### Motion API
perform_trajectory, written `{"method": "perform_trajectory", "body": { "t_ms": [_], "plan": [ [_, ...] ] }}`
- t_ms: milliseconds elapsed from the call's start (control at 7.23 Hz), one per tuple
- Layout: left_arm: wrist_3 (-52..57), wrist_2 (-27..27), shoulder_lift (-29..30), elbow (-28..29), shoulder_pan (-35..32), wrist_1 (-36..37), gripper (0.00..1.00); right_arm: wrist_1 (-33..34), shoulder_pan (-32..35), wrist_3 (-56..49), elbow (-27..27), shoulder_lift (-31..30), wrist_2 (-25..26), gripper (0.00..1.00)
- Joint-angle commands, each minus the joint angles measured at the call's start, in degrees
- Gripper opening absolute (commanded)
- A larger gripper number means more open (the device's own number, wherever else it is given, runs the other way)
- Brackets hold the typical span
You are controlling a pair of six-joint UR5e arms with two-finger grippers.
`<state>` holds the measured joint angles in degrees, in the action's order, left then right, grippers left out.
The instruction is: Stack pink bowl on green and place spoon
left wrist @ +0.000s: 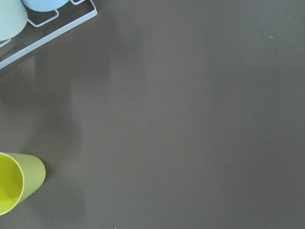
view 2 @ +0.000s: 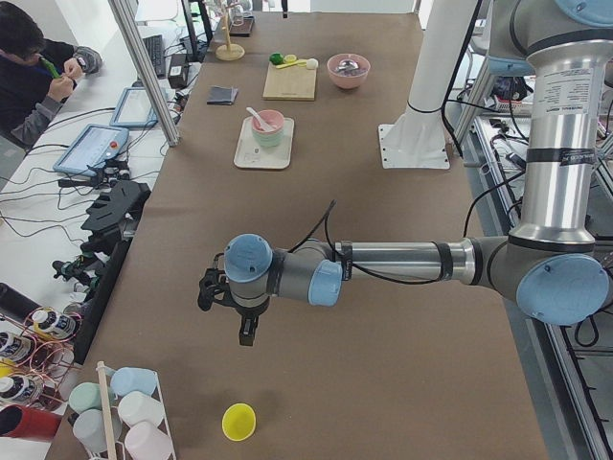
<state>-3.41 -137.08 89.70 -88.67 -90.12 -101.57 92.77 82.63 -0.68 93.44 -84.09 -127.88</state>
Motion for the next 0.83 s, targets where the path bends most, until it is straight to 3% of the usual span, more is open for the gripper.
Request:
{"method": "perform_trajectory", "body": {
  "t_ms": [0,277,691],
  "plan": [
    [0.07,0.41,-0.14,0.07,1.00,0.05,0.98,-0.48,5.06,-12.63,-3.79,-6.15,0.00,1.00],
    [-0.02,0.49,-1.19,-0.02,0.91,1.28,0.98,-0.49,7.18,-12.94,-3.62,-11.78,-1.57,1.00],
    [-0.02,0.49,-1.37,0.16,0.91,1.20,0.98,-0.83,7.63,-12.94,-3.01,-12.51,-1.76,1.00]
  ]
}}
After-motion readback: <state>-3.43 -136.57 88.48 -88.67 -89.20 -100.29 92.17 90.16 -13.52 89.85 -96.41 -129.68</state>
